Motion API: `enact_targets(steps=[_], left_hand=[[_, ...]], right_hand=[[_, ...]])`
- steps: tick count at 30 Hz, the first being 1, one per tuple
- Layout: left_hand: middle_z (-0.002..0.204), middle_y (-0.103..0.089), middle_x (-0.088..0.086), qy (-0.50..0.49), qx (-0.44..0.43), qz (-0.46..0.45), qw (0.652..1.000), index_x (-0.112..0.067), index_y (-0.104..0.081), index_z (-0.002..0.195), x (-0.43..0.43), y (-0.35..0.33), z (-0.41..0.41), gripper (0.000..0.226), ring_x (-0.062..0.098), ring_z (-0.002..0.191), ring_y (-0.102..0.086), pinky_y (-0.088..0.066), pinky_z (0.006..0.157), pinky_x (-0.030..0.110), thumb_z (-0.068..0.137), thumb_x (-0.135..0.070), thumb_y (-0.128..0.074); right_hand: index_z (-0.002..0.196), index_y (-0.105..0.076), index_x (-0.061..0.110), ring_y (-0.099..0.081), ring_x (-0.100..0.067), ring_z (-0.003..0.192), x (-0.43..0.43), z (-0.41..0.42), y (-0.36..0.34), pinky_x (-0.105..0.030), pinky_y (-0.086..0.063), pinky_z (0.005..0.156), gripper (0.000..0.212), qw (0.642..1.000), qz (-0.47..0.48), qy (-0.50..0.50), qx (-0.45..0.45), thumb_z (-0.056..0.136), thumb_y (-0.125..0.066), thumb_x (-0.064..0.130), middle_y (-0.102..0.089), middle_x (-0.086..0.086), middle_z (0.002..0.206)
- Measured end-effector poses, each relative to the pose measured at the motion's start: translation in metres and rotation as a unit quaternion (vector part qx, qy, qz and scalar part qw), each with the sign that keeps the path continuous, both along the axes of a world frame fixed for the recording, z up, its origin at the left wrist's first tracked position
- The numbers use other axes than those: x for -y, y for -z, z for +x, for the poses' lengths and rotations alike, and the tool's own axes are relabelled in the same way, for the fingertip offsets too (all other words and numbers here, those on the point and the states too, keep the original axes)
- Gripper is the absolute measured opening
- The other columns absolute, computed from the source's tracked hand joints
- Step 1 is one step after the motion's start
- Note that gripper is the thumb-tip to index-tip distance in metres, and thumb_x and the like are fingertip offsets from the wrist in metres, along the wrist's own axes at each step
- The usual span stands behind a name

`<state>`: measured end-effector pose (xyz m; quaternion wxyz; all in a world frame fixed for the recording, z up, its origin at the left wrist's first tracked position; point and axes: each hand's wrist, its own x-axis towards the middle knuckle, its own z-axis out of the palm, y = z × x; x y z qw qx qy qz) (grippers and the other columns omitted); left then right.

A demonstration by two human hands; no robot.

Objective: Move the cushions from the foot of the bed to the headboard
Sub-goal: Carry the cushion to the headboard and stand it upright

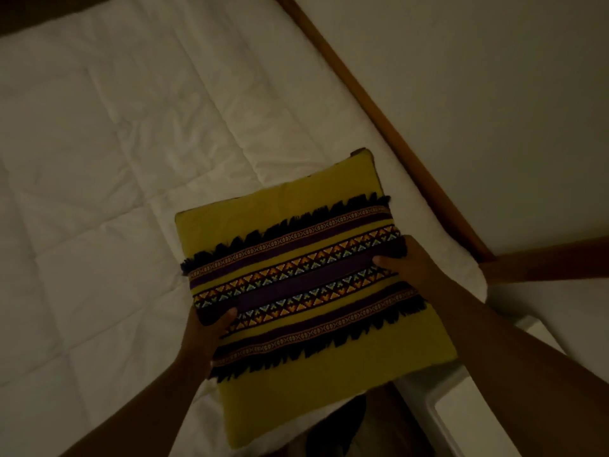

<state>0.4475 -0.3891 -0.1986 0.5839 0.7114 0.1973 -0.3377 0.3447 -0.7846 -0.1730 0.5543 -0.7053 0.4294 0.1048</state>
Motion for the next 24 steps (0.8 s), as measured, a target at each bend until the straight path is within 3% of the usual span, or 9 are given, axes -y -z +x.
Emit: enact_targets(steps=[3,7,9,12,17,24], left_hand=[[0.129,-0.063,0.011,-0.048,-0.012,-0.005,0.999,-0.030,-0.046,0.138,-0.006,0.005,-0.018,0.066,0.035,0.112,-0.064,-0.055,0.083,0.062,0.081,-0.018,-0.076],[0.128,-0.062,0.009,-0.096,-0.048,-0.020,0.994,-0.034,-0.044,0.139,-0.009,0.018,-0.041,0.068,0.034,0.112,-0.063,-0.059,0.075,0.057,0.080,-0.023,-0.075],[0.129,-0.061,0.007,-0.120,-0.069,-0.012,0.990,-0.036,-0.041,0.140,-0.009,0.027,-0.051,0.074,0.034,0.113,-0.062,-0.061,0.070,0.050,0.076,-0.028,-0.077],[0.132,-0.058,0.004,-0.121,-0.061,0.000,0.991,-0.037,-0.039,0.141,-0.008,0.042,-0.056,0.077,0.030,0.117,-0.060,-0.061,0.074,0.045,0.075,-0.029,-0.077],[0.140,-0.049,0.008,-0.097,-0.040,0.056,0.993,-0.026,-0.031,0.147,-0.007,0.071,-0.049,0.080,0.034,0.128,-0.050,-0.048,0.100,0.057,0.081,-0.025,-0.076],[0.140,-0.050,0.015,-0.107,-0.051,0.066,0.991,-0.023,-0.031,0.146,-0.006,0.092,-0.050,0.079,0.038,0.127,-0.051,-0.047,0.098,0.063,0.081,-0.020,-0.076]], right_hand=[[0.136,-0.046,0.012,-0.056,-0.017,0.107,0.001,0.028,0.002,-0.027,-0.049,0.084,0.071,0.999,-0.002,-0.045,-0.001,0.077,-0.083,0.028,-0.056,0.001,0.121],[0.131,-0.050,0.008,-0.058,-0.027,0.115,-0.001,0.061,0.011,-0.046,-0.048,0.101,0.065,0.997,0.012,-0.078,-0.012,0.077,-0.083,0.024,-0.059,-0.011,0.127],[0.127,-0.051,0.010,-0.058,-0.027,0.114,-0.003,0.073,0.019,-0.046,-0.049,0.100,0.062,0.996,0.006,-0.091,-0.022,0.077,-0.083,0.026,-0.060,-0.010,0.125],[0.124,-0.051,0.010,-0.058,-0.028,0.112,-0.006,0.080,0.035,-0.047,-0.049,0.098,0.061,0.994,-0.004,-0.104,-0.030,0.076,-0.084,0.026,-0.060,-0.011,0.123],[0.124,-0.048,0.010,-0.059,-0.028,0.111,-0.004,0.080,0.060,-0.048,-0.049,0.097,0.062,0.992,-0.023,-0.113,-0.041,0.076,-0.084,0.029,-0.059,-0.011,0.122],[0.127,-0.044,0.015,-0.056,-0.023,0.108,-0.007,0.081,0.080,-0.035,-0.048,0.087,0.064,0.996,-0.011,-0.085,-0.031,0.077,-0.083,0.025,-0.056,-0.005,0.120]])
